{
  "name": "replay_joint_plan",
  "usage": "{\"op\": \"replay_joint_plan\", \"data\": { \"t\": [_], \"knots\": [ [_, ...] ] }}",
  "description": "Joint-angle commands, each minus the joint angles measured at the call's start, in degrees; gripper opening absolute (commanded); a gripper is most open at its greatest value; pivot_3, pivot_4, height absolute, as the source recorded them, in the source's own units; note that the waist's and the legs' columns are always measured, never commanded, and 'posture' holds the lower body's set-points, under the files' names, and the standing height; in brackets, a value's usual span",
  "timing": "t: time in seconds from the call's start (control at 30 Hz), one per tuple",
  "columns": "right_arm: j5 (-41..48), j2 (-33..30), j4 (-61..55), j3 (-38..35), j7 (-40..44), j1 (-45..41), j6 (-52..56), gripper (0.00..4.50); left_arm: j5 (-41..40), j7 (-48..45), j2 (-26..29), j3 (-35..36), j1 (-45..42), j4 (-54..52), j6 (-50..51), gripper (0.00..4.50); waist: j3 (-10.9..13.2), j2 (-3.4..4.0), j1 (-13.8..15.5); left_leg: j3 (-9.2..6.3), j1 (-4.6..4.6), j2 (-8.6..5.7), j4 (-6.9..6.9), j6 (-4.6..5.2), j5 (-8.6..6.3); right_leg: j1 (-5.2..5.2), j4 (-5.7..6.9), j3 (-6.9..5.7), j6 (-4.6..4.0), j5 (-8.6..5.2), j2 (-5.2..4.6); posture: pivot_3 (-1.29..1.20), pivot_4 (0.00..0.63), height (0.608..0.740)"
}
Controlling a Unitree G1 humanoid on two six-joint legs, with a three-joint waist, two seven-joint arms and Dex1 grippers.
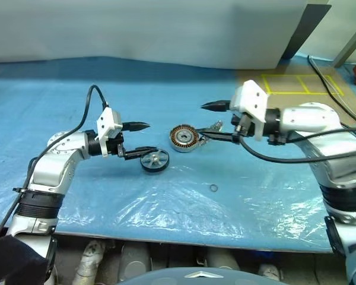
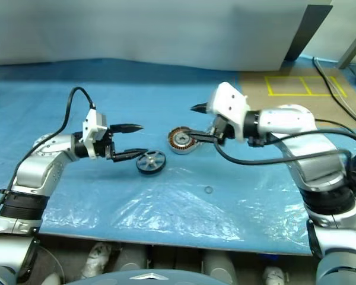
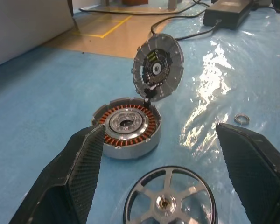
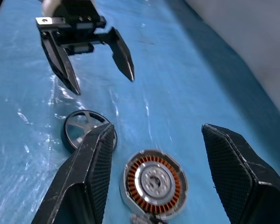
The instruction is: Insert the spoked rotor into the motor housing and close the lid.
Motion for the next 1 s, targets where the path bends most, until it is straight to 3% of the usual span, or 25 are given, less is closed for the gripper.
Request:
{"op": "replay_joint_plan", "data": {
  "t": [0.03, 0.17, 0.3, 0.63, 0.8, 1.0],
  "knots": [
    [-1.7, -1.3, 3.0, 1.7, 4.1, -1.9, -4.2, 3.10, -0.5, -1.8, 0.5, 0.5, -0.9, -1.1, -1.1, 4.00, 0.0, -0.02, 0.5, 0.00, -0.02, 0.00, 0.00, 0.00, 0.00, 0.00, 0.02, -0.02, -0.01, -0.01, -0.01, 0.00, 0.150, 0.740],
    [-1.0, -2.2, 3.2, 2.4, 7.3, -0.8, -5.5, 3.10, -0.8, -2.5, 0.4, 1.2, -1.5, -0.8, -1.2, 4.00, 0.0, -0.04, 1.3, 0.02, -0.10, -0.01, 0.03, 0.07, 0.04, -0.09, 0.14, -0.02, -0.02, -0.01, -0.05, 0.00, 0.150, 0.740],
    [0.7, 0.3, 2.2, -1.7, 3.0, 4.4, -4.9, 3.10, -3.4, -0.3, -1.6, 3.0, -1.8, -1.5, 0.9, 4.00, 0.0, -0.05, 1.5, 0.02, -0.08, 0.02, 0.07, 0.09, 0.05, -0.11, 0.32, -0.05, -0.09, -0.05, -0.04, 0.00, 0.150, 0.740],
    [0.8, 14.0, -14.3, -18.0, -24.4, 32.8, -0.4, 3.10, -5.7, 9.8, -5.8, 7.0, 5.0, -6.2, 3.9, 4.00, 0.0, -0.08, 1.4, 0.03, -0.13, 0.04, 0.08, -0.01, 0.00, -0.26, 0.33, -0.03, -0.12, -0.07, -0.02, 0.00, 0.150, 0.740],
    [0.6, 12.8, -20.2, -15.5, -25.7, 39.7, 1.8, 3.10, -5.8, 8.8, -5.2, 5.7, 7.0, -7.7, 4.9, 4.00, 0.0, -0.08, 1.4, 0.18, 0.05, 0.04, 0.07, 0.00, -0.01, -0.19, 0.24, 0.03, -0.12, -0.10, -0.06, 0.00, 0.150, 0.740],
    [1.3, 9.8, -19.0, -14.9, -23.9, 39.4, 1.5, 3.10, -3.3, 4.9, -4.7, 3.1, 5.7, -3.7, 2.4, 4.00, 0.0, -0.10, 1.4, 0.34, 0.15, 0.02, 0.07, 0.02, 0.00, -0.17, 0.21, 0.18, -0.08, -0.10, -0.09, 0.00, 0.150, 0.740]
  ]
}}
